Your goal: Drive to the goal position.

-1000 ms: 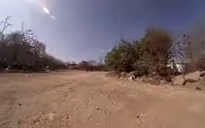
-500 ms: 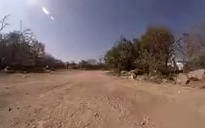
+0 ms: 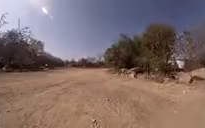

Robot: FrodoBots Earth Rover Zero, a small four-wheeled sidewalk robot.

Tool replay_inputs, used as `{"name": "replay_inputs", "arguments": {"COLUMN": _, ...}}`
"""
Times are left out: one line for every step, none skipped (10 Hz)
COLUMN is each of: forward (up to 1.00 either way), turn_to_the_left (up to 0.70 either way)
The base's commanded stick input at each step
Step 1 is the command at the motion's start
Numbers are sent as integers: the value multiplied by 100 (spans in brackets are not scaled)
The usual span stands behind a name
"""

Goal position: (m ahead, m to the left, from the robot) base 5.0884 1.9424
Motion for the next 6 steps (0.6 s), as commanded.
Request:
{"name": "replay_inputs", "arguments": {"forward": 50, "turn_to_the_left": 0}}
{"name": "replay_inputs", "arguments": {"forward": 50, "turn_to_the_left": 0}}
{"name": "replay_inputs", "arguments": {"forward": 50, "turn_to_the_left": 0}}
{"name": "replay_inputs", "arguments": {"forward": 50, "turn_to_the_left": 0}}
{"name": "replay_inputs", "arguments": {"forward": 50, "turn_to_the_left": 0}}
{"name": "replay_inputs", "arguments": {"forward": 50, "turn_to_the_left": 0}}
